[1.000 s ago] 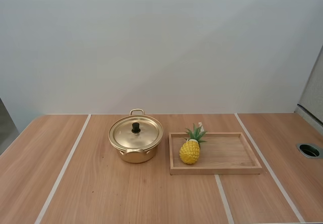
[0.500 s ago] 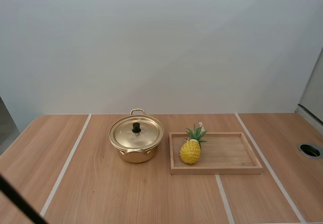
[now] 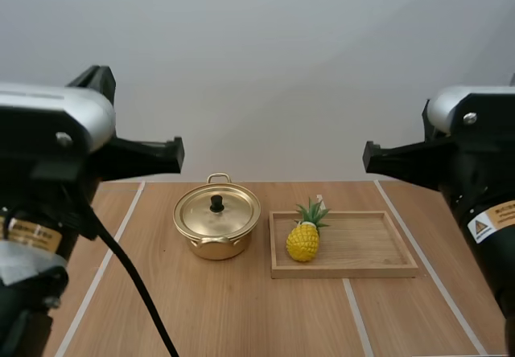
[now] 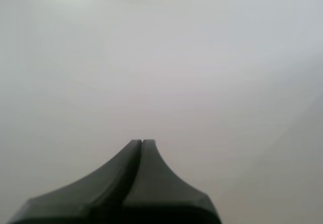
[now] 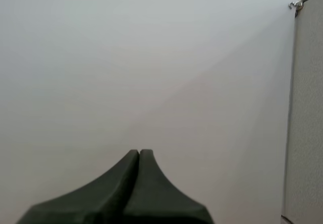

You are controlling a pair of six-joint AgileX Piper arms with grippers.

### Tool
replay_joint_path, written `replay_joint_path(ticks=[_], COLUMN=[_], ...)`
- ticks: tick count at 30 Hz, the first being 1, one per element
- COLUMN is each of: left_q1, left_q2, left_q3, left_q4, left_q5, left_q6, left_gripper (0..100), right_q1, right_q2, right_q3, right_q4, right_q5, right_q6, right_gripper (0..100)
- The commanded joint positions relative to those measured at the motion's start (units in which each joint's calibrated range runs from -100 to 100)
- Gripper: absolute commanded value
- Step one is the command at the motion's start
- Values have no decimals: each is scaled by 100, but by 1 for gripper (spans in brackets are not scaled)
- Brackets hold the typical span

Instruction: Open the pot, put the grape inside, and close it

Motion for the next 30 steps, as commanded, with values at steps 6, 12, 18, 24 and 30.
replay_joint_path(ticks=[6, 12, 18, 24, 30], left_q1=[123, 141, 141, 141, 141], left_q2=[-90, -90, -90, -90, -90], left_q3=[976, 1747, 2415, 2514, 2514], left_q4=[3, 3, 3, -172, -172], left_q5=[-364, -113, 533, 1319, 2190], left_q6=[-285, -285, -285, -514, -680], left_gripper=[0, 0, 0, 0, 0], right_q1=[171, 171, 171, 155, 148], right_q2=[-37, -37, -37, -37, -37], right_q3=[639, 1360, 2162, 2722, 2722], right_q4=[-31, -31, -31, -31, -20], right_q5=[-159, -47, -47, -47, 628], right_q6=[1, 11, 70, 481, 663], right_gripper=[0, 0, 0, 0, 0])
